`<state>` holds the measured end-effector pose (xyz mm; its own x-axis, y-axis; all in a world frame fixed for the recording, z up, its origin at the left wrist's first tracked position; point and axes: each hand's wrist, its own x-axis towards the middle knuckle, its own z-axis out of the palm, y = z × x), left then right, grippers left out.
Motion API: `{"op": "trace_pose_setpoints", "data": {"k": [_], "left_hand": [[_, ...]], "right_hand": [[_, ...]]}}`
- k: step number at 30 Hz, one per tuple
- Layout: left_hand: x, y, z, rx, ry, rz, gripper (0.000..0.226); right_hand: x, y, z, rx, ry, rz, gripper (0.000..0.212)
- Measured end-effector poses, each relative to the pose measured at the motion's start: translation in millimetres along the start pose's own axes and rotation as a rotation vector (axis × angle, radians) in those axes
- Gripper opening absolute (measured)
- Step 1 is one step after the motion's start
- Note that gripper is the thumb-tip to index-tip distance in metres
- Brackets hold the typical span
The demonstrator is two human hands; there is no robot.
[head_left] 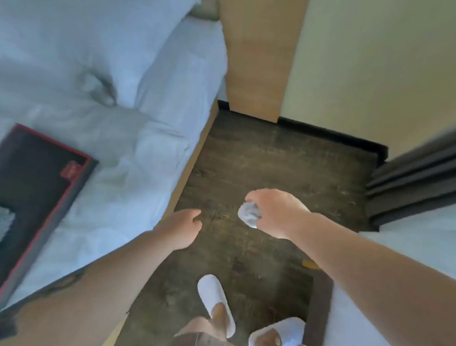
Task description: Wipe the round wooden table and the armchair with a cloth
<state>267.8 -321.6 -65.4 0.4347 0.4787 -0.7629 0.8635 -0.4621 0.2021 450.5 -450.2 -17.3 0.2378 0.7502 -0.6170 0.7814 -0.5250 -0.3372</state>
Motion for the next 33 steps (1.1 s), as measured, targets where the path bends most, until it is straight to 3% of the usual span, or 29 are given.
{"op": "trace_pose_setpoints", "data": {"k": [2,6,9,14,22,28,31,33], "left_hand": [[-13,-48,-35,-0.06,0.067,-0.077,0.049],[-45,-123,-86,-0.202,0.241,-0.226,0.043],[-66,-154,-111,-0.232,0.256,-0.304,0.04],[-81,-197,-122,-0.463,0.337,-0.467,0.035],[-111,-245,-119,-0.644,0.474,-0.64,0.037],[-129,-289,-149,-0.523,0.527,-0.654,0.04],[-135,-319,-175,-0.538,0.65,-0.626,0.041],[-142,-336,-187,-0.504,0.599,-0.655,0.041]], "right_hand": [[17,-44,-20,-0.055,0.015,-0.069,0.029],[44,-125,-52,-0.209,-0.009,-0.201,0.028],[58,-173,-74,-0.332,-0.039,-0.332,0.018],[93,-238,-104,-0.489,-0.049,-0.507,0.031],[138,-356,-113,-0.36,-0.005,-0.795,0.03],[165,-421,-107,-0.111,0.089,-0.776,0.051],[177,-425,-97,-0.183,0.077,-0.669,0.067],[180,-425,-91,-0.192,0.071,-0.609,0.063]]}}
